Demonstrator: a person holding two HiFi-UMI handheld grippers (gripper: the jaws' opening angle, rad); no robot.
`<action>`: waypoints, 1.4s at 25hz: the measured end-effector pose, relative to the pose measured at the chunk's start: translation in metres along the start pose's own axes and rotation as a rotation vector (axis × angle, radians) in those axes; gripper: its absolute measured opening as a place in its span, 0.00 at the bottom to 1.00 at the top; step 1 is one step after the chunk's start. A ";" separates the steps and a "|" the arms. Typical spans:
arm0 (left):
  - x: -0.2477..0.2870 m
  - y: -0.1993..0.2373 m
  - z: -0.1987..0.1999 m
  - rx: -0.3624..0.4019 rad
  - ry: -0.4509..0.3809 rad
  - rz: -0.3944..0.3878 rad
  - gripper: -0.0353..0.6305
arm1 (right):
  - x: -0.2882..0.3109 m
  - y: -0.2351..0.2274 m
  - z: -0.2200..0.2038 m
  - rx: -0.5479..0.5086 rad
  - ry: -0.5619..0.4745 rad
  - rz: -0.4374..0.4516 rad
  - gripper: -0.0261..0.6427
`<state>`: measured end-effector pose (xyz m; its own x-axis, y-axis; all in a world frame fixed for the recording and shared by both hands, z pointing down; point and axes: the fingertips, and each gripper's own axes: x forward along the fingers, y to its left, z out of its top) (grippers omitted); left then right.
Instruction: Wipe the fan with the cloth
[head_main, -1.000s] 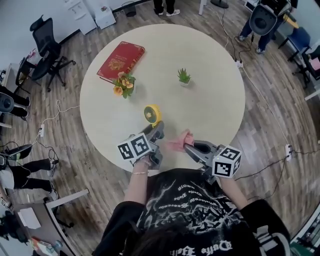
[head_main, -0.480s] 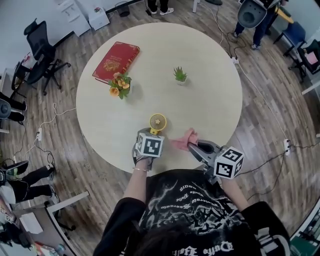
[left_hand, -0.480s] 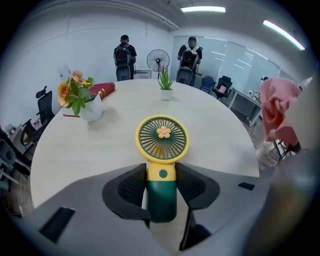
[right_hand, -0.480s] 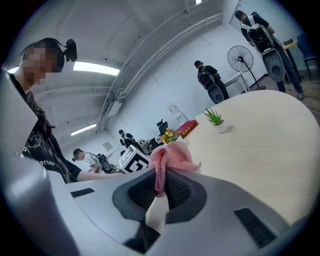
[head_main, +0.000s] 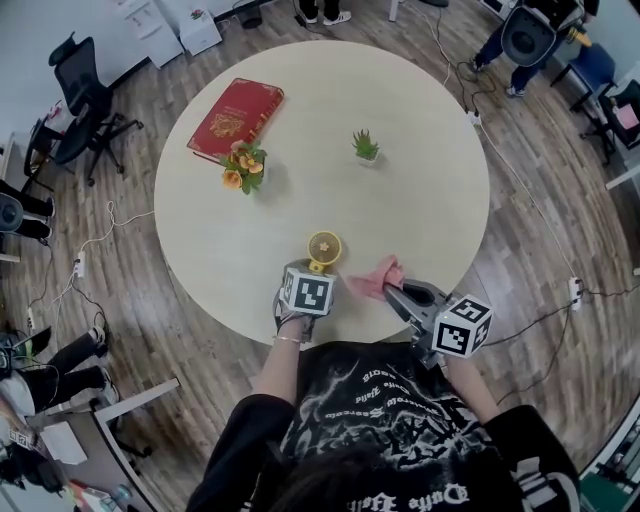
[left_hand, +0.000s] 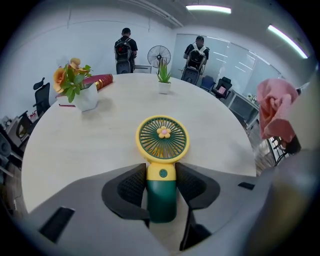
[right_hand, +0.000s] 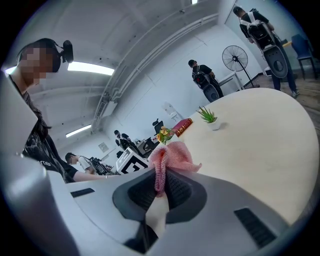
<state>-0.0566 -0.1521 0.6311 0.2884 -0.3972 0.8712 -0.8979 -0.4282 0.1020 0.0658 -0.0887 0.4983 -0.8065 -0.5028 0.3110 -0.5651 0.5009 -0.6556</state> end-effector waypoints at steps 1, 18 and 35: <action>0.000 -0.002 0.000 -0.003 -0.006 -0.003 0.36 | 0.001 0.000 0.000 0.000 0.003 -0.001 0.08; -0.042 -0.012 0.013 -0.157 -0.210 -0.126 0.55 | -0.002 -0.022 0.017 -0.082 -0.074 -0.137 0.08; -0.140 -0.014 0.015 -0.111 -0.532 -0.091 0.55 | -0.012 -0.058 0.025 -0.380 -0.064 -0.447 0.09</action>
<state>-0.0793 -0.1026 0.5006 0.4690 -0.7304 0.4964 -0.8828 -0.4035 0.2404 0.1123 -0.1293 0.5158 -0.4706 -0.7589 0.4502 -0.8798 0.4423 -0.1742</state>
